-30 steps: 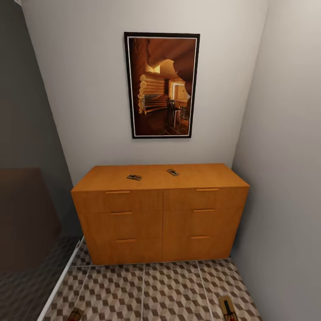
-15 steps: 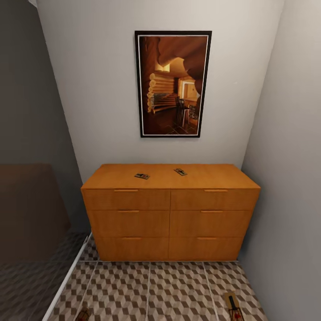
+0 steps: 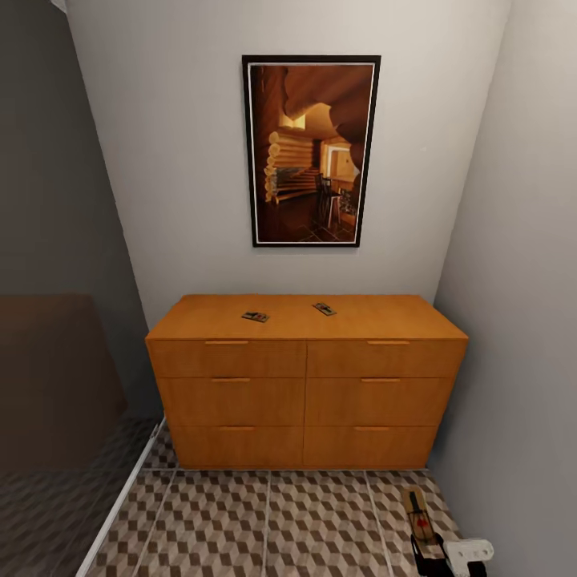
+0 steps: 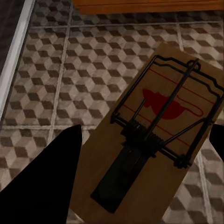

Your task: Take the four mousetraps from the cabinet in the bathroom and place them on the bathroom floor. Make sure all four end up on the same floor surface, and ensure that at least two of them are either under or directly next to the same bathroom sink.

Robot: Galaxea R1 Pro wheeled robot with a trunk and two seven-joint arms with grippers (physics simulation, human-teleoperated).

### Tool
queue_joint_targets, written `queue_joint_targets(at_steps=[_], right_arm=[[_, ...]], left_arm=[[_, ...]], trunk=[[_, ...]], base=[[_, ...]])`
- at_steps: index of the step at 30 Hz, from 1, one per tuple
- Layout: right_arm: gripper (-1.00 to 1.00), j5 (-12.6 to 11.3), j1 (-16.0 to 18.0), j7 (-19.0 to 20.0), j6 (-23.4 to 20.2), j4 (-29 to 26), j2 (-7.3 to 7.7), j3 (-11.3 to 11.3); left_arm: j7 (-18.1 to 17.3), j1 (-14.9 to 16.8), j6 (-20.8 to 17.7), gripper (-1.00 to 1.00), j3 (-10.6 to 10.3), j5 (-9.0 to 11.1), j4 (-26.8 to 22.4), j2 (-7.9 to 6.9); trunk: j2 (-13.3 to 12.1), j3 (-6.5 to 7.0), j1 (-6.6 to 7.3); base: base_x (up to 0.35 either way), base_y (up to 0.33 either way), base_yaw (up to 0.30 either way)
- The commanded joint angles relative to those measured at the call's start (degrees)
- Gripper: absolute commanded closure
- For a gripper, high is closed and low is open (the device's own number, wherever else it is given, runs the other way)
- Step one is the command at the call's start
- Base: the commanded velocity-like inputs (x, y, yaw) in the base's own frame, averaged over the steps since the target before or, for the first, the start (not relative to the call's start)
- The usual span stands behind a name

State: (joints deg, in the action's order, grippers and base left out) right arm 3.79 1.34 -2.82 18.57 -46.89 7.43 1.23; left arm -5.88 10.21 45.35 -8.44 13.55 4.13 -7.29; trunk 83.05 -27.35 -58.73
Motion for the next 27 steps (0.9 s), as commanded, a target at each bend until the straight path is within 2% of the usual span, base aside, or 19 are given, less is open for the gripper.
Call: queue_joint_targets(at_steps=[1,6,9,11,13,17,22,27], right_arm=[[1.00,0.25,0.11,-0.11,0.04,0.05,0.01,0.00],[1.00,0.19,0.37,-0.09,0.18,0.75,-0.11,-0.06],[1.00,0.22,0.38,-0.10,2.55,1.16,-0.13,-0.14],[1.00,0.24,0.38,-0.18,4.85,2.35,-0.17,-0.22],[1.00,0.24,0.38,-0.34,6.60,3.73,-0.20,-0.22],[1.00,0.30,0.38,-0.54,7.89,4.95,-0.22,-0.19],[1.00,0.28,0.39,-0.62,8.17,5.39,-0.24,-0.18],[1.00,0.25,0.39,-0.69,8.22,6.28,-0.27,-0.18]], left_arm=[[-0.47,-0.04,0.34,1.00,-0.25,0.42,0.17,-0.07],[-0.17,-0.48,0.45,1.00,0.33,-0.01,-1.28,0.06],[0.17,-0.53,0.32,1.00,0.52,0.04,-4.67,0.54],[2.95,-0.54,0.14,1.00,0.57,0.11,-6.42,0.87],[8.38,-0.54,0.06,1.00,0.53,0.14,-7.10,1.12],[13.74,-0.54,0.13,1.00,0.30,0.16,-7.23,1.27],[14.91,-0.54,0.17,1.00,0.20,0.17,-7.05,1.30],[15.15,-0.54,0.15,1.00,0.18,0.17,-6.85,1.57]], trunk=[[0.03,-0.06,0.00],[0.03,-0.06,0.00],[0.03,-0.06,0.00],[0.03,-0.06,0.00],[0.03,-0.06,0.00],[0.03,-0.06,0.00],[0.03,-0.06,0.00],[0.03,-0.06,0.00]], base=[[0.000,0.000,0.000],[0.000,0.000,0.000],[0.000,0.000,0.000],[0.000,0.000,0.000],[0.000,0.000,0.000],[0.000,0.000,0.000],[-0.011,0.004,0.000],[-0.179,0.121,0.030]])
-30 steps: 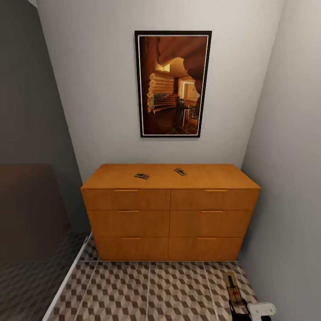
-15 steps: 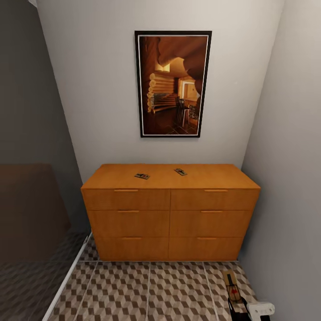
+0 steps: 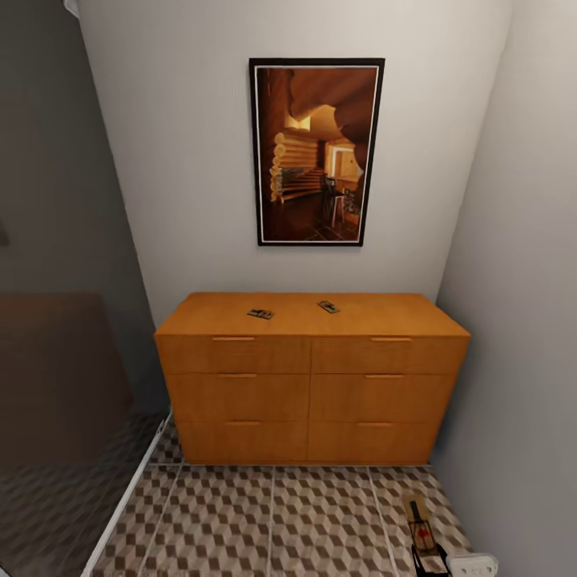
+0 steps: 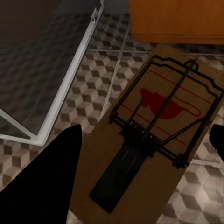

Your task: Take the four mousetraps from the cabinet in the bathroom and place them on the bathroom floor. Make sure all four end up on the same floor surface, and ensure that at least two of them are either under or directly next to the same bathroom sink.

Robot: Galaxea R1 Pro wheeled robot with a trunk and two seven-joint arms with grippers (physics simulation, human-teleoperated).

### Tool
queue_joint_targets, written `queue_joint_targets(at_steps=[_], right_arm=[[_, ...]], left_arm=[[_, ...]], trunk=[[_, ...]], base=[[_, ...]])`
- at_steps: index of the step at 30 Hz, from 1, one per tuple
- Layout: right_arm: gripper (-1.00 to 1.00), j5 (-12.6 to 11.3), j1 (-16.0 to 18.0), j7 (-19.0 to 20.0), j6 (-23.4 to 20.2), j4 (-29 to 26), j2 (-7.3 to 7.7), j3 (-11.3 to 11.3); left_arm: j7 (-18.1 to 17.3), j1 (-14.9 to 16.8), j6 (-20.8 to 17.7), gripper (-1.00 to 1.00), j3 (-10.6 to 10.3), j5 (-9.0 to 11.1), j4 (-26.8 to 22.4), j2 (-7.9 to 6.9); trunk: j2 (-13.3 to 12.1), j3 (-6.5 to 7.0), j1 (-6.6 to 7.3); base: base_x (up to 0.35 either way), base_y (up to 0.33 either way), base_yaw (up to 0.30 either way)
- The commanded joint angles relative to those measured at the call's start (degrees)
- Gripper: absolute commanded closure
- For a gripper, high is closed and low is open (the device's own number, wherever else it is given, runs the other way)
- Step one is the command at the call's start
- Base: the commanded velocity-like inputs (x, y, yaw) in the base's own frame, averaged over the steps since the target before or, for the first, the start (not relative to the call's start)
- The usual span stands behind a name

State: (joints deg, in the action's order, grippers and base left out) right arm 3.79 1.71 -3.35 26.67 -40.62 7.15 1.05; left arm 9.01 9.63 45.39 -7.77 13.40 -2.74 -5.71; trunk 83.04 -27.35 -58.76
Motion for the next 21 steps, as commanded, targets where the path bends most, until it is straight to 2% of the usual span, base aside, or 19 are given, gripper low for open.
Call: queue_joint_targets(at_steps=[1,21], right_arm=[[1.00,0.25,0.02,-0.16,0.13,0.14,0.01,0.01],[1.00,0.25,0.01,-0.17,0.13,0.28,-0.03,0.01]], left_arm=[[0.29,0.03,0.10,1.00,-0.49,0.31,0.33,0.13],[0.31,0.03,0.08,1.00,-0.49,0.31,0.98,0.35]], trunk=[[0.03,-0.08,0.03],[0.03,-0.68,0.03]], base=[[-0.239,0.167,0.148],[-0.253,0.178,0.256]])
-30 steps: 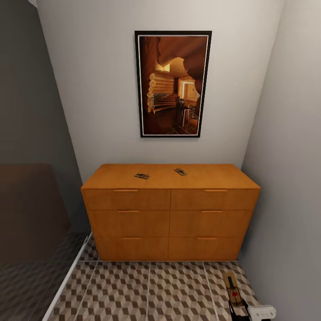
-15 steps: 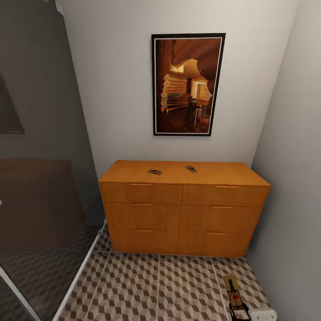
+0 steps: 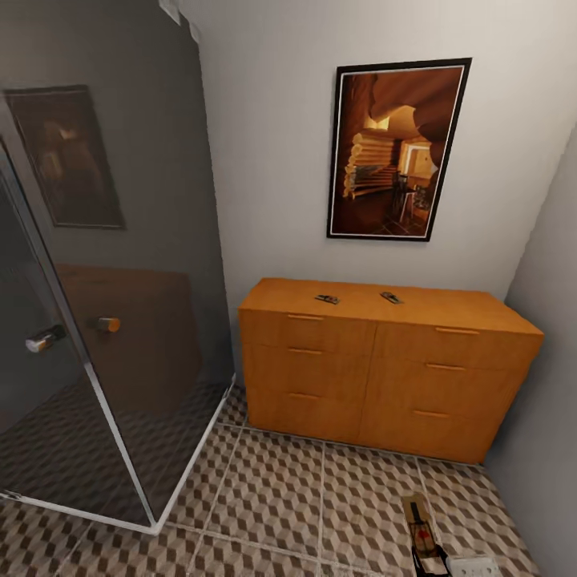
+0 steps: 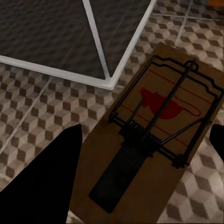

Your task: Take the four mousetraps from the cabinet in the bathroom and place them on the bathroom floor. Make sure all four end up on the same floor surface, and ensure that at least two of them are either under or directly next to the same bathroom sink.

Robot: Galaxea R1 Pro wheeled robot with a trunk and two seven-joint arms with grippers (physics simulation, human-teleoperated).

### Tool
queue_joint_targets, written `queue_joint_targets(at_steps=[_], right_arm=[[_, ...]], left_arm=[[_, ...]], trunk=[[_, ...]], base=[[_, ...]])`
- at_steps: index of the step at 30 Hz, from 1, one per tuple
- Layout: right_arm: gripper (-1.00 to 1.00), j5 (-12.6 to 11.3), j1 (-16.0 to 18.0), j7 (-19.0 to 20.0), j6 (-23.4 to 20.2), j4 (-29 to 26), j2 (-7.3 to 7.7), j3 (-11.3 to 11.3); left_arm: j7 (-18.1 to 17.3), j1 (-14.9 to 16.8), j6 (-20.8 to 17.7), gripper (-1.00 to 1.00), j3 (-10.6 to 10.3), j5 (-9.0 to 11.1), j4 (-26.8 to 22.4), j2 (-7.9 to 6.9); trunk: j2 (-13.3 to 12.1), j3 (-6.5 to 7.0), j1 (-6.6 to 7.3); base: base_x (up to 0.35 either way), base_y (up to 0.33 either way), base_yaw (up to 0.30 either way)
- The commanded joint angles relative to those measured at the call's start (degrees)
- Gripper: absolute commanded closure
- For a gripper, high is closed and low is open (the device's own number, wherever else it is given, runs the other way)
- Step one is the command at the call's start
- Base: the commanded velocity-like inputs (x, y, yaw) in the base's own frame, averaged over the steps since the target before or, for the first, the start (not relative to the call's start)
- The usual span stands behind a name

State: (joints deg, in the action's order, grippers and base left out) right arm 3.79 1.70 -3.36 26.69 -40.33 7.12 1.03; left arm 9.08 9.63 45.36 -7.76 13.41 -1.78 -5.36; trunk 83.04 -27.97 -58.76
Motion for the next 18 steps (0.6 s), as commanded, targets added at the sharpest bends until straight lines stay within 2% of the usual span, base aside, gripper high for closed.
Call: queue_joint_targets(at_steps=[1,18], right_arm=[[1.00,0.25,0.01,-0.16,0.12,-0.01,0.00,0.03],[1.00,0.25,0.03,-0.16,0.12,-0.01,0.00,0.03]], left_arm=[[0.23,0.04,0.09,1.00,-0.50,0.30,0.02,0.00],[0.23,0.04,0.08,1.00,-0.50,0.30,0.02,0.00]], trunk=[[0.04,-0.09,0.03],[0.04,-0.64,0.03]], base=[[-0.255,0.179,0.270],[-0.255,0.179,0.270]])
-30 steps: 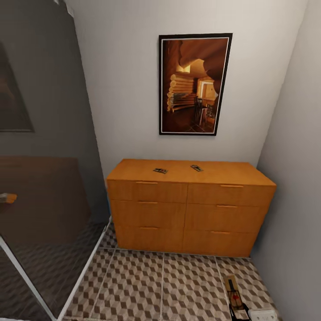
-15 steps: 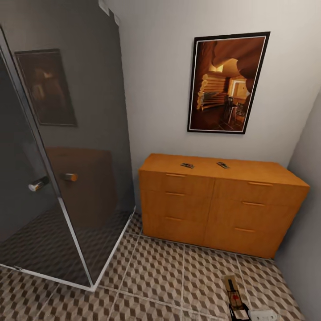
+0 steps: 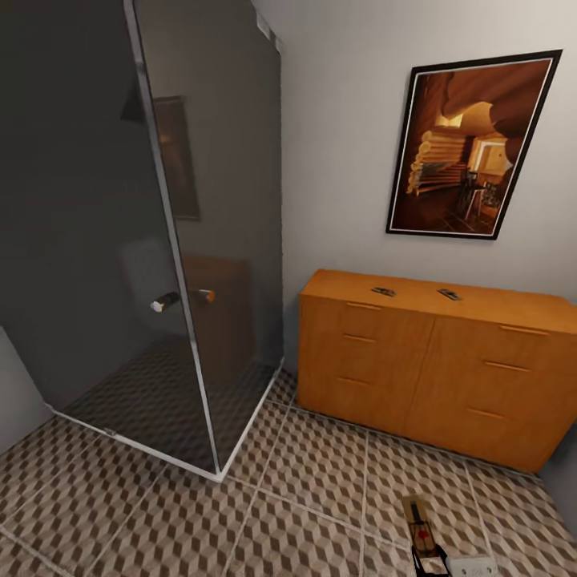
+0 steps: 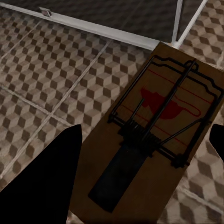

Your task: Take the four mousetraps from the cabinet in the bathroom and place them on the bathroom floor. Make sure all four end up on the same floor surface, and ensure that at least two of them are either under or directly next to the same bathroom sink.

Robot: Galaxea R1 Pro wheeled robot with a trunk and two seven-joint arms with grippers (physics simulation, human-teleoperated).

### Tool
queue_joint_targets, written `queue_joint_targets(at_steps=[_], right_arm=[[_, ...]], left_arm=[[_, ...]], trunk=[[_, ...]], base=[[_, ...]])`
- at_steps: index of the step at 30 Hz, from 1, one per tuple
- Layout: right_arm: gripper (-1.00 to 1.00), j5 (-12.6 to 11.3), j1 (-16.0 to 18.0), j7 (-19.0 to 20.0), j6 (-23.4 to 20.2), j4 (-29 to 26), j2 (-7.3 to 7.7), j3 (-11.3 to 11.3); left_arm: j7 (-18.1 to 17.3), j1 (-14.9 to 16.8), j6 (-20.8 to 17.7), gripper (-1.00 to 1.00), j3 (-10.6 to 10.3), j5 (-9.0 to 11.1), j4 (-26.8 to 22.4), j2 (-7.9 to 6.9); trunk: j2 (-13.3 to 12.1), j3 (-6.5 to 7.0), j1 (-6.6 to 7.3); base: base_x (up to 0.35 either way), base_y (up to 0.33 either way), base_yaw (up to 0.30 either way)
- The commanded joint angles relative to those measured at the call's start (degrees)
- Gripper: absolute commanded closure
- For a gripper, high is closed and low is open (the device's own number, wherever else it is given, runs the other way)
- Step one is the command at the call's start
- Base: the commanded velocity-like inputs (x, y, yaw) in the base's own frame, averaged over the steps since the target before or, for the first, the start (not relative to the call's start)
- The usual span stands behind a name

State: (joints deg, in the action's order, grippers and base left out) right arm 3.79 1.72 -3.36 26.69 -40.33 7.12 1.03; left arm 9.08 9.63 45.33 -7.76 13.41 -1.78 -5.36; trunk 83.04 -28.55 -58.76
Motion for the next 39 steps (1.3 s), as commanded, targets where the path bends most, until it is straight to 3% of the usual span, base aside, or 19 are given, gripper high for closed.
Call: queue_joint_targets(at_steps=[1,39], right_arm=[[1.00,0.25,0.02,-0.16,0.12,-0.01,0.00,0.03],[1.00,0.25,0.01,-0.16,0.12,0.08,0.00,0.03]], left_arm=[[0.23,0.04,0.11,1.00,-0.50,0.30,0.02,0.00],[0.23,0.04,0.10,1.00,-0.50,0.30,0.63,0.00]], trunk=[[0.04,-0.09,0.03],[0.04,-1.32,0.03]], base=[[-0.255,0.179,0.270],[-0.260,0.177,0.270]])
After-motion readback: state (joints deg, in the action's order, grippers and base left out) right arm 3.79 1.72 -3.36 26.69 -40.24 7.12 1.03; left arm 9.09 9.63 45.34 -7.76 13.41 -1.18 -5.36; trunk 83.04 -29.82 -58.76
